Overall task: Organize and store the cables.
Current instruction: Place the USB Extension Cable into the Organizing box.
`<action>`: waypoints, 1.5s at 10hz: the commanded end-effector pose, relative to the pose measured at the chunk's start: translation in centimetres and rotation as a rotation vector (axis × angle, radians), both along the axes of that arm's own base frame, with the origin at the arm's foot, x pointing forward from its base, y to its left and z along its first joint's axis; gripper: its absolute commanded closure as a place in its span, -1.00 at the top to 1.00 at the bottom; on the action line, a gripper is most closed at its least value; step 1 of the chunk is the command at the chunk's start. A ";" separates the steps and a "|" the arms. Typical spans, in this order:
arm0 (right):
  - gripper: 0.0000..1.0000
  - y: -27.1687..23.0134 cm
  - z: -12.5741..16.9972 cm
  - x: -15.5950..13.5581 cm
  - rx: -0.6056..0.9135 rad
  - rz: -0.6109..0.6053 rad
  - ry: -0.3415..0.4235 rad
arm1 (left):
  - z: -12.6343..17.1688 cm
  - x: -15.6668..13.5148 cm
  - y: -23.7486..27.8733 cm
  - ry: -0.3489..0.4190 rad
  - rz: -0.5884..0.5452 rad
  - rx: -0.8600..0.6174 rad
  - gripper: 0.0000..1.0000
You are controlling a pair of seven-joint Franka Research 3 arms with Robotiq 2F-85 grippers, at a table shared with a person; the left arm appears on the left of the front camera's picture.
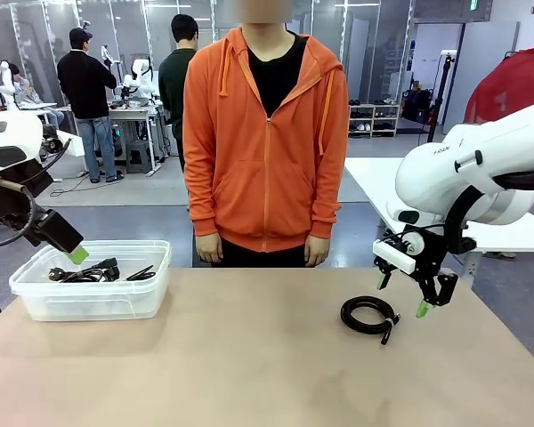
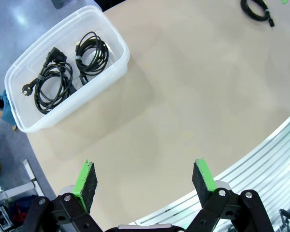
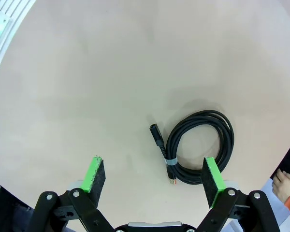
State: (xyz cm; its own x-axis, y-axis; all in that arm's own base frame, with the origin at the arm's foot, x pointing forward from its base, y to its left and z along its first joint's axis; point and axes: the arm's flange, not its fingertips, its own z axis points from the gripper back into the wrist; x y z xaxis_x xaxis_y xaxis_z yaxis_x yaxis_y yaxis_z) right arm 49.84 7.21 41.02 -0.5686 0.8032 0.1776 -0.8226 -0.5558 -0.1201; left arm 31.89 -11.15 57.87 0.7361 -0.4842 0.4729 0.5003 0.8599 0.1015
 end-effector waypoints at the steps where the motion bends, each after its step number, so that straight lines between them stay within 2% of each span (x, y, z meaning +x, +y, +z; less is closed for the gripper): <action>1: 1.00 -0.1 0.1 0.3 -0.010 -0.035 -0.011 | 0.0 -0.2 0.1 0.004 0.002 0.002 1.00; 3: 1.00 0.0 0.0 0.0 0.000 -0.004 -0.001 | 0.0 -0.2 0.1 0.004 0.002 0.002 1.00; 5: 1.00 0.3 -2.0 0.7 -0.053 -0.014 -0.028 | 0.0 -0.2 0.1 0.004 0.002 0.002 1.00; 10: 1.00 0.0 -5.9 2.4 -0.069 -0.039 0.010 | 0.0 -0.2 0.1 0.004 0.002 0.002 1.00; 12: 1.00 0.2 -7.9 3.5 -0.130 -0.059 -0.017 | 0.0 -0.2 0.1 0.004 0.002 0.002 1.00; 15: 1.00 -0.2 -9.3 4.4 -0.129 -0.058 0.013 | 0.0 -0.2 0.1 0.004 0.002 0.002 1.00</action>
State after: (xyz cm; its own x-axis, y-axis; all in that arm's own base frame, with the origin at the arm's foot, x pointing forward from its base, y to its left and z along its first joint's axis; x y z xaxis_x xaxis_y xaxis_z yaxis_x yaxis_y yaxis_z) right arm 53.60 6.58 31.85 -0.5346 0.8397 0.0955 -0.8451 -0.5319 -0.0535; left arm 31.89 -11.15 57.88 0.7360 -0.4842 0.4731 0.5003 0.8599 0.1016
